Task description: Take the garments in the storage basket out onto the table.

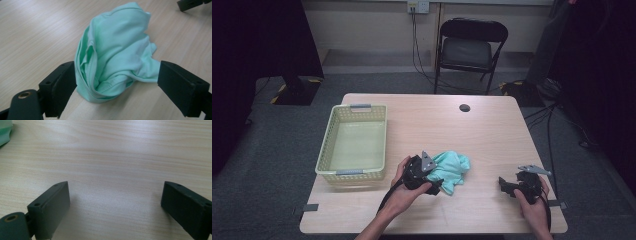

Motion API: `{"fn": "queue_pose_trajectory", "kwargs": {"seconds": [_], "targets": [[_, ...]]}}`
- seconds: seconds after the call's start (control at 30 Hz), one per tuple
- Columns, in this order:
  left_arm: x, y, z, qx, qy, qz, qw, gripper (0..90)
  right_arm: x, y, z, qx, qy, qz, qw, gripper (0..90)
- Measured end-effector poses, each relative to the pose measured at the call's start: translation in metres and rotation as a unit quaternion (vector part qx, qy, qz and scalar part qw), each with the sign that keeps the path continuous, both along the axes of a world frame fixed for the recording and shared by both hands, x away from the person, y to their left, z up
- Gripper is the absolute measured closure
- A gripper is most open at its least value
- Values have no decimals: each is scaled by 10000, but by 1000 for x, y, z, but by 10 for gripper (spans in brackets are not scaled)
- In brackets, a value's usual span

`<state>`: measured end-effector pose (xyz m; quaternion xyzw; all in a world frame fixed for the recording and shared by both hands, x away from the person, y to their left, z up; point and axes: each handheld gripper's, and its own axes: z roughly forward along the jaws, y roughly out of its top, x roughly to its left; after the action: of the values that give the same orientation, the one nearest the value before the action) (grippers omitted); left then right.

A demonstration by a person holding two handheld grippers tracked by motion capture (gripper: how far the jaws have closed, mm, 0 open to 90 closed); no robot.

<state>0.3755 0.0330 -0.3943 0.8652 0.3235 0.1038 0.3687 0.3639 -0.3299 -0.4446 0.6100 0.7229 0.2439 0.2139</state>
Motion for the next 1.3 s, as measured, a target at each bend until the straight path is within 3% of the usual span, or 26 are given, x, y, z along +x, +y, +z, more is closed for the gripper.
{"fn": "queue_pose_trajectory", "kwargs": {"seconds": [0.73,1.3], "targets": [[-22,24,-8,129,175,217,9995,149,-1,1,0,-6,-3,-10,10000,76],[-36,50,-26,315,443,376,9978,149,-2,1,0,-4,-4,-3,10000,76]]}}
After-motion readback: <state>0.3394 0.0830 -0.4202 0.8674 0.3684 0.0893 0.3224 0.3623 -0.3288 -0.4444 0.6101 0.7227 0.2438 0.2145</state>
